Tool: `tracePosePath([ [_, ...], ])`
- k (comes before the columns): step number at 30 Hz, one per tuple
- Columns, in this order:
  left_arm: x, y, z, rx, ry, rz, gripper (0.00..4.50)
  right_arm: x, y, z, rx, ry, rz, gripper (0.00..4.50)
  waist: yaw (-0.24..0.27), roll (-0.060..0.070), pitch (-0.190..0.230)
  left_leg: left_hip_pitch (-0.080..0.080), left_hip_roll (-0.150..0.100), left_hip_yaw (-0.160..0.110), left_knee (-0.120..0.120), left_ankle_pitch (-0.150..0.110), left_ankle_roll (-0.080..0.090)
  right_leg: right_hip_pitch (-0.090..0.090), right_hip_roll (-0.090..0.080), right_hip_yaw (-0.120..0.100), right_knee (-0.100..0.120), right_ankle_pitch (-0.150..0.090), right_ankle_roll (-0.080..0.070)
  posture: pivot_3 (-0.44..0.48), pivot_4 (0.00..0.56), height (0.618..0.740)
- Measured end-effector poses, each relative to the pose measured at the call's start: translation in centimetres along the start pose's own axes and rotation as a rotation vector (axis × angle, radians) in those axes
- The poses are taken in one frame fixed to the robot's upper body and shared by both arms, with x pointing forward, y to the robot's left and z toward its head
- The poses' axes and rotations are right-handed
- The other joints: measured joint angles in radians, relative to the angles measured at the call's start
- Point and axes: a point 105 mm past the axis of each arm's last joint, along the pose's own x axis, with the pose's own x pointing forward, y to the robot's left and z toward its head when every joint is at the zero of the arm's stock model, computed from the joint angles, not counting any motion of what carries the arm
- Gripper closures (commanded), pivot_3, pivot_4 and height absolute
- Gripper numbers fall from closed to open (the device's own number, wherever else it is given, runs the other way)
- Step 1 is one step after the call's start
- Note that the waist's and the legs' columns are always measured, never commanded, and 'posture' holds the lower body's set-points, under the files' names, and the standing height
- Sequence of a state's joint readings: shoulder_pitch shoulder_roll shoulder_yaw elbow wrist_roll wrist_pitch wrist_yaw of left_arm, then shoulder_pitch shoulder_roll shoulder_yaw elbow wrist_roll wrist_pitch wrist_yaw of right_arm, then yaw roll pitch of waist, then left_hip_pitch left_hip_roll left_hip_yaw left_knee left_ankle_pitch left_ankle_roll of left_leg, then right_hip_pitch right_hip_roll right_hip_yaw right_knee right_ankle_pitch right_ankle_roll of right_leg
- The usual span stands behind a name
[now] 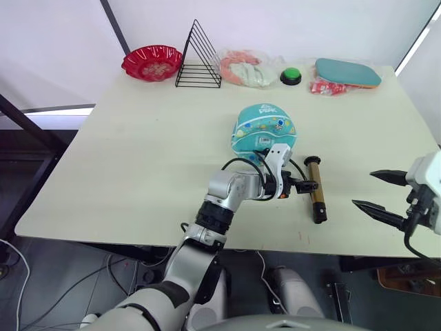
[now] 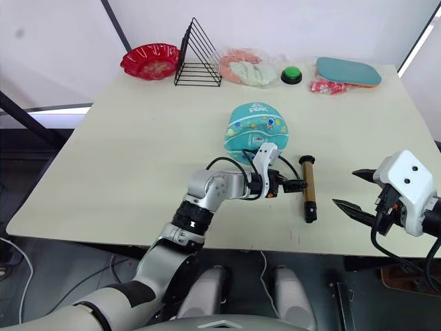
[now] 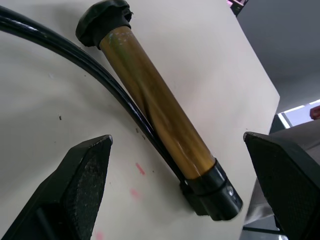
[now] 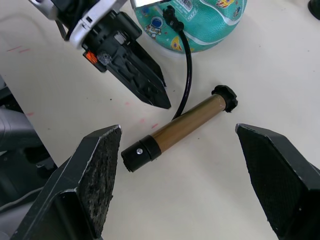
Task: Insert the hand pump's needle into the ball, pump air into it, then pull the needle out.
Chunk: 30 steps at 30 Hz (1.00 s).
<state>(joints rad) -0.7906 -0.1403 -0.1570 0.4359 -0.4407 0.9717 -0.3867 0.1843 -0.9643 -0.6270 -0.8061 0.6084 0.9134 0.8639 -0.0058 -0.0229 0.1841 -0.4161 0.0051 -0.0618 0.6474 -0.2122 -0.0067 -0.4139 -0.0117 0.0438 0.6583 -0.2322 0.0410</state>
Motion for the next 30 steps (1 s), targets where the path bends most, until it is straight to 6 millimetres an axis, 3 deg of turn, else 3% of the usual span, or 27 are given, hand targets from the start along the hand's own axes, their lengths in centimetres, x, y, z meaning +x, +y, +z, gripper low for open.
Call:
tracePosePath([
  [5,1.1,2.8,-0.8,-0.034,0.011,0.092,0.04,-0.1,0.2,-0.6,0.016,0.02,-0.008,0.66,-0.002,0.0,0.0,0.0,0.0,0.0,0.0,0.0,0.0,0.0,0.0,0.0,0.0,0.0,0.0,0.0,0.15,0.74],
  [9,1.5,3.7,0.3,-0.049,-0.03,0.11,0.04,-0.2,0.6,-0.5,0.002,0.026,-0.014,0.66,-0.003,0.0,0.0,0.0,0.0,0.0,0.001,0.0,0.0,0.0,0.0,0.0,0.0,0.0,0.001,0.0,0.15,0.74],
  [12,1.8,3.9,0.8,-0.051,-0.06,0.093,0.93,-0.4,0.8,-0.5,0.006,0.026,-0.024,0.66,-0.004,0.0,0.0,0.0,0.0,0.001,0.002,0.0,0.0,0.0,0.0,0.0,0.0,0.001,0.001,0.0,0.15,0.74],
  [18,2.0,3.7,0.8,-0.029,-0.081,0.029,3.84,-0.8,1.1,-0.5,0.01,0.03,-0.051,0.66,-0.003,0.0,0.0,0.0,0.0,0.0,0.002,0.0,0.0,0.001,0.0,0.0,0.0,0.001,0.001,0.0,0.15,0.74],
  [20,2.0,3.5,0.8,-0.026,-0.082,0.012,4.45,-0.9,1.1,-0.5,0.013,0.03,-0.06,0.66,-0.003,0.0,0.0,0.0,0.0,0.0,0.002,0.0,0.0,0.001,0.0,0.0,0.0,0.001,0.002,0.0,0.15,0.74],
  [30,1.4,1.6,1.4,0.07,-0.051,-0.102,4.45,-0.2,1.4,0.1,0.005,-0.001,-0.054,0.66,-0.004,0.0,0.0,0.0,0.0,0.0,0.001,0.0,0.0,0.0,0.0,0.0,0.0,0.001,0.002,0.0,0.15,0.74],
])
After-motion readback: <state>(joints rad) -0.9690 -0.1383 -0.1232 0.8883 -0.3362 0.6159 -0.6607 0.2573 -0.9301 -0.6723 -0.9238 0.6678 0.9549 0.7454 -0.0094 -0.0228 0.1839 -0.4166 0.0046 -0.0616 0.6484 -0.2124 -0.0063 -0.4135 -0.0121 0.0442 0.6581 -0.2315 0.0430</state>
